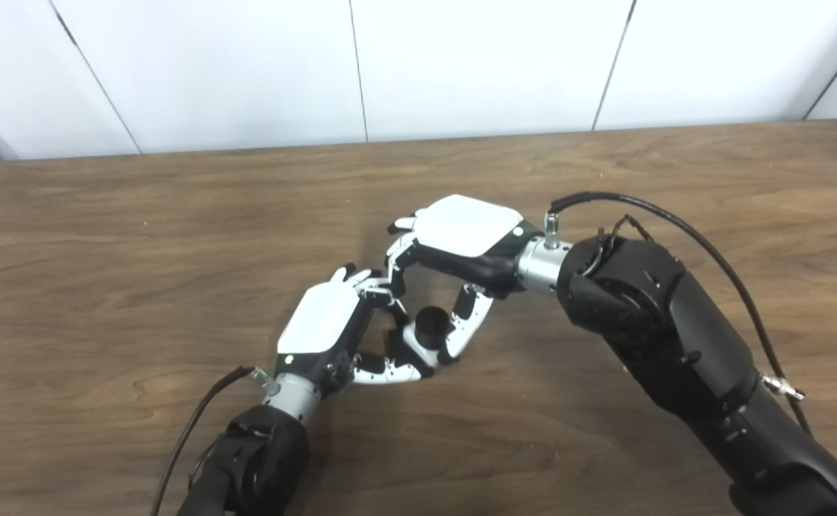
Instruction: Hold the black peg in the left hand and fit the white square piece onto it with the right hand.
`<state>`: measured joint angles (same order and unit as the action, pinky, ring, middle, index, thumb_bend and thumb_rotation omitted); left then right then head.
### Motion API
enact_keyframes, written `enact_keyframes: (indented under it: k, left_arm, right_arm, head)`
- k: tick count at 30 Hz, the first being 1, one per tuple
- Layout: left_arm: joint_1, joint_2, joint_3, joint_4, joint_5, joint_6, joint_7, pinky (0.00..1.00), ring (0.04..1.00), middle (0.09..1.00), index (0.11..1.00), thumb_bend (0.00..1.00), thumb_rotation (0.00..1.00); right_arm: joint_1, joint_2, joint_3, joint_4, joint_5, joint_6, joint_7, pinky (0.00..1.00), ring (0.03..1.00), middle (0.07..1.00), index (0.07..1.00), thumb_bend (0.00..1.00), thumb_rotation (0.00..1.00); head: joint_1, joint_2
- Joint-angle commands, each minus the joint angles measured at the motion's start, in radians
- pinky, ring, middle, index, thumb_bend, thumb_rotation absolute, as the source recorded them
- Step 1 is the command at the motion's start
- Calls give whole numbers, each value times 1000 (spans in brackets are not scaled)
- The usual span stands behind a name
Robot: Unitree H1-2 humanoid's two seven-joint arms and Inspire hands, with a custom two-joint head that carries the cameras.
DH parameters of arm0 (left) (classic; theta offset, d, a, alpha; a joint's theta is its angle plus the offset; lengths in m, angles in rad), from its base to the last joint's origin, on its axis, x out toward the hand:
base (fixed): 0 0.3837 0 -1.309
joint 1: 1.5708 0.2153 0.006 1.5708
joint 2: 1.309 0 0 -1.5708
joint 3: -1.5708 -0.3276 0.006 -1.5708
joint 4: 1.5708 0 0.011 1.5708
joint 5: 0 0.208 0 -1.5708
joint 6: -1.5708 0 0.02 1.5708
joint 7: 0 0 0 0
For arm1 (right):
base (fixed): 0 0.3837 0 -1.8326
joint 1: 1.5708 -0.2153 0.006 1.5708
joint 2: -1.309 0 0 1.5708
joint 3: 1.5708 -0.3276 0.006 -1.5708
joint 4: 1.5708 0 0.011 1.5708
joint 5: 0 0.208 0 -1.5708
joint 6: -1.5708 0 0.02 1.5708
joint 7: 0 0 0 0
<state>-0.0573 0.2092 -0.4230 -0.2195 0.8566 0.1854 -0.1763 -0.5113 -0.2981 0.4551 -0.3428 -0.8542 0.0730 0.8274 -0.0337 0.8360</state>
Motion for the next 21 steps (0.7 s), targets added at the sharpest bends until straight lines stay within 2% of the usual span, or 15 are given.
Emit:
enact_keyframes:
  k: [1, 6, 14, 21]
  left_arm:
    - [26, 17, -20, 16, -1, 17, -66, 1000, 912, 798, 487, 519, 51]
    - [28, 17, -16, 20, -10, 10, -59, 1000, 910, 794, 487, 519, 50]
    - [23, 20, -15, 22, -8, 12, -61, 1000, 908, 790, 486, 519, 51]
    - [21, 19, -15, 17, -4, 25, -72, 1000, 918, 795, 487, 519, 51]
  right_arm:
    - [-34, -4, -18, -29, 5, 12, 0, 960, 956, 836, 653, 1000, 338]
    - [-33, -10, -27, -33, 16, 19, 6, 960, 958, 833, 607, 1000, 334]
    - [-28, -26, -50, -40, 37, 23, 4, 967, 949, 816, 525, 1000, 273]
    - [-21, -59, -89, -76, 65, 41, 8, 977, 954, 820, 534, 1000, 291]
  head:
    - [0, 1]
    - [-6, 4]
    - [-9, 3]
    - [-11, 1]
